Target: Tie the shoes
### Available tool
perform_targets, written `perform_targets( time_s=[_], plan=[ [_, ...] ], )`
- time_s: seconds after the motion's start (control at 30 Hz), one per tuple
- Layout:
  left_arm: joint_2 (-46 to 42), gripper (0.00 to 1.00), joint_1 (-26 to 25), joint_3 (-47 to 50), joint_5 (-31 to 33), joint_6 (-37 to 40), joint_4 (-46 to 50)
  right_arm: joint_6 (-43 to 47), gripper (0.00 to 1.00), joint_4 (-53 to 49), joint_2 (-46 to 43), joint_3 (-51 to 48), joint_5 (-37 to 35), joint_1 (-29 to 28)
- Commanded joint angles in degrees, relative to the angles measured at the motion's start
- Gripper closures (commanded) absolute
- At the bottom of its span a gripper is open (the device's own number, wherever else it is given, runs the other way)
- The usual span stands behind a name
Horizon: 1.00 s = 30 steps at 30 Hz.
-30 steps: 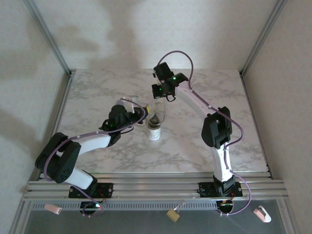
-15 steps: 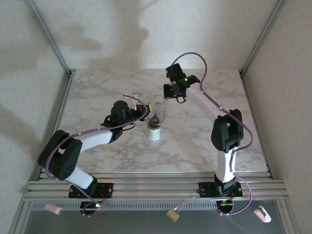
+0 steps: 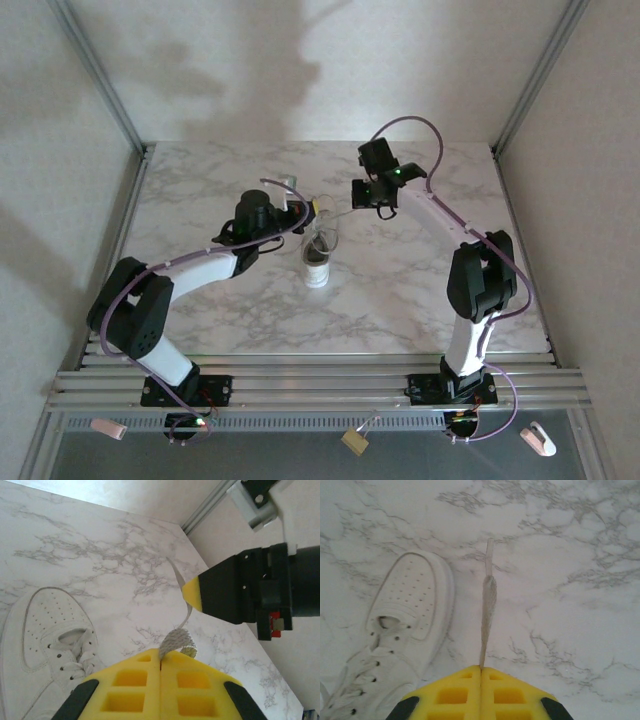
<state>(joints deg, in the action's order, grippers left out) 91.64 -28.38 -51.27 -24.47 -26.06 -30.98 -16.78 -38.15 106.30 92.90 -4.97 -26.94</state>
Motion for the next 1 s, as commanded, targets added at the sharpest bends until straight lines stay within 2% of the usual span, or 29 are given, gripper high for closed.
perform_targets(
  time_s=[0.0,0.27,0.63,0.77,0.87,0.97],
  plan=[
    [1.00,1.00,0.52,-2.24,-1.14,1.65,1.54,-1.15,1.00,1.24,-2.25,-1.29,-1.18,0.98],
    [2.15,1.00,0.59,-3.31,-1.94,1.40,1.63,-1.82,1.00,1.49,1.55,-0.90,1.31,3.12],
    [1.74,1.00,0.61,-2.22,-5.25,0.45,-0.52,-2.48,1.00,2.04,13.49,12.14,3.40,3.21],
    [1.47,1.00,0.68,-1.26,-6.64,0.02,-1.88,-2.58,1.00,2.31,17.02,16.31,7.90,3.11],
    [1.18,1.00,1.19,-0.19,-7.75,-1.04,-4.05,-1.86,1.00,3.97,17.33,15.38,11.35,2.79],
    [1.24,1.00,1.91,0.81,-9.50,-2.45,-6.73,0.78,1.00,6.60,16.90,12.92,18.41,2.25]
  ],
)
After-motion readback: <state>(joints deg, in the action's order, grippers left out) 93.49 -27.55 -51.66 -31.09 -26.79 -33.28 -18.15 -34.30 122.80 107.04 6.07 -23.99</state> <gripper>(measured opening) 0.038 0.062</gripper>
